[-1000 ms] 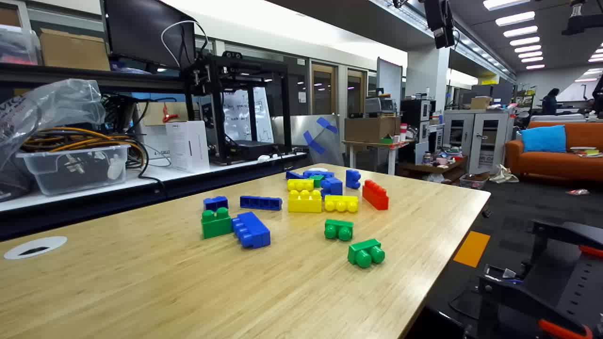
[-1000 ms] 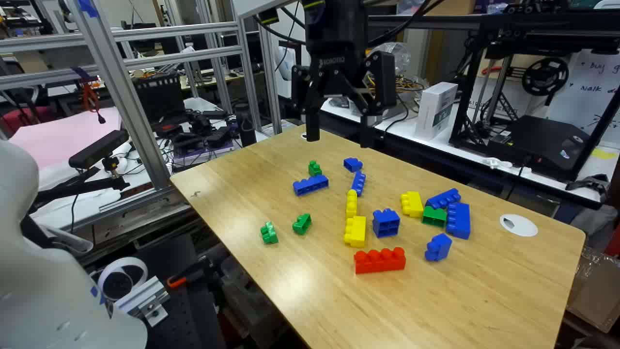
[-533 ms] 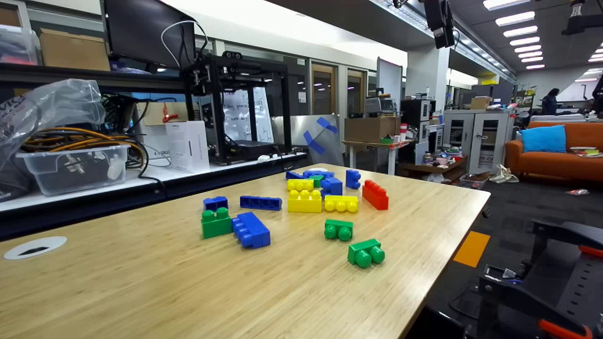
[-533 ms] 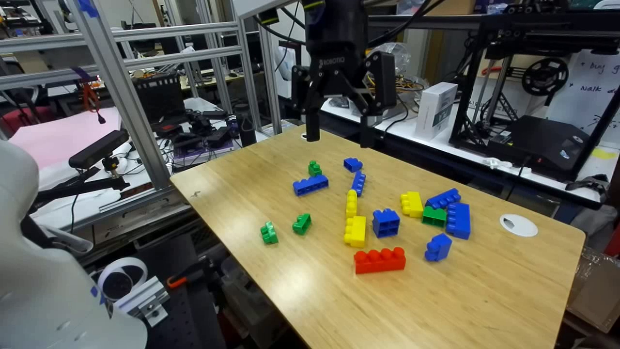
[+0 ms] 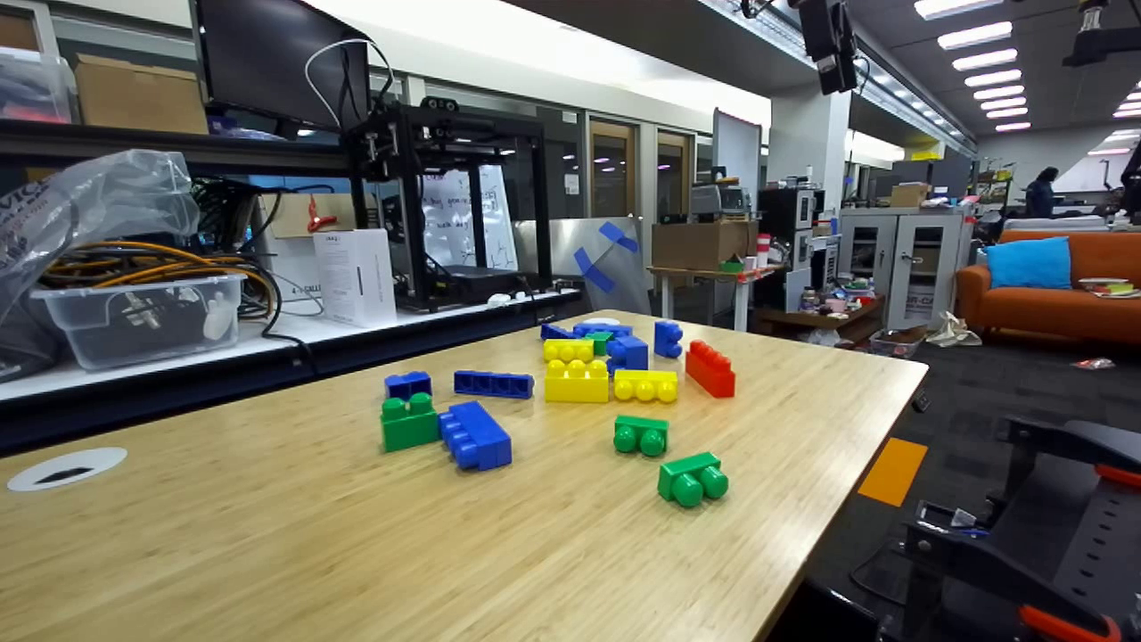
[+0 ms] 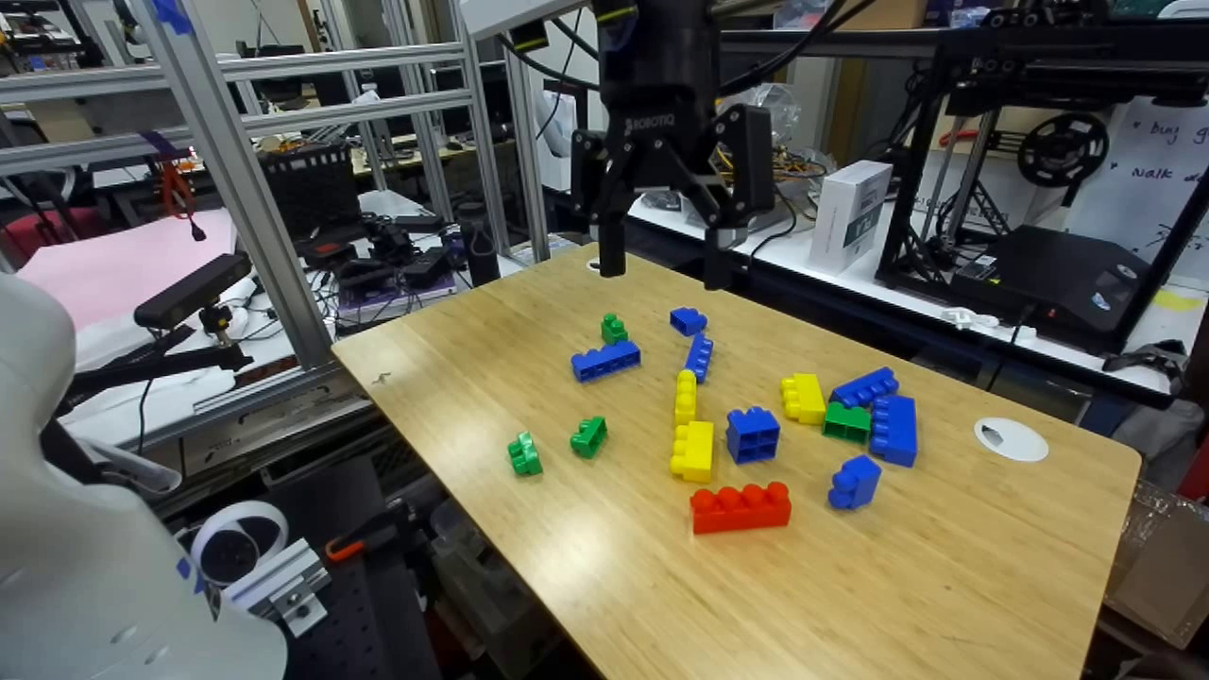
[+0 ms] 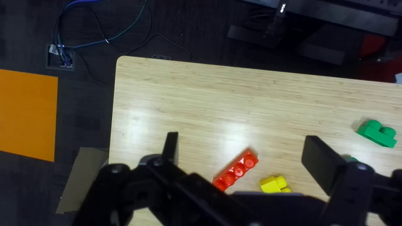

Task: Move the blue toy slightly toward left

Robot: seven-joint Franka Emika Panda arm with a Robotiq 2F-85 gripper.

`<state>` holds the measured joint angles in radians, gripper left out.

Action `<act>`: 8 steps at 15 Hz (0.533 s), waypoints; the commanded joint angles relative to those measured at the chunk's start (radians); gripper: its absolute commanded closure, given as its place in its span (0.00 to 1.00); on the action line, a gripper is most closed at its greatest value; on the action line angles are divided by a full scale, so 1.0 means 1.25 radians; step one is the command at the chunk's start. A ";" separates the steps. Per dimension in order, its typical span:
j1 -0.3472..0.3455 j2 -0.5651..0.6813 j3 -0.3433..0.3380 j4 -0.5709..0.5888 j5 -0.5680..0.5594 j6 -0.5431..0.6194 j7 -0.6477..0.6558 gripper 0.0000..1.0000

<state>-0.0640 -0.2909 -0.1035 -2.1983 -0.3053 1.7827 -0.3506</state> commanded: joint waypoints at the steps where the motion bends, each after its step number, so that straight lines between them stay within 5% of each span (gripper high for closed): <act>1: 0.001 0.106 -0.013 0.089 0.037 -0.007 -0.005 0.00; 8: -0.035 0.386 -0.024 0.322 0.208 0.078 -0.018 0.00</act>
<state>-0.0758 0.0669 -0.1398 -1.9212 -0.1371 1.8660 -0.3506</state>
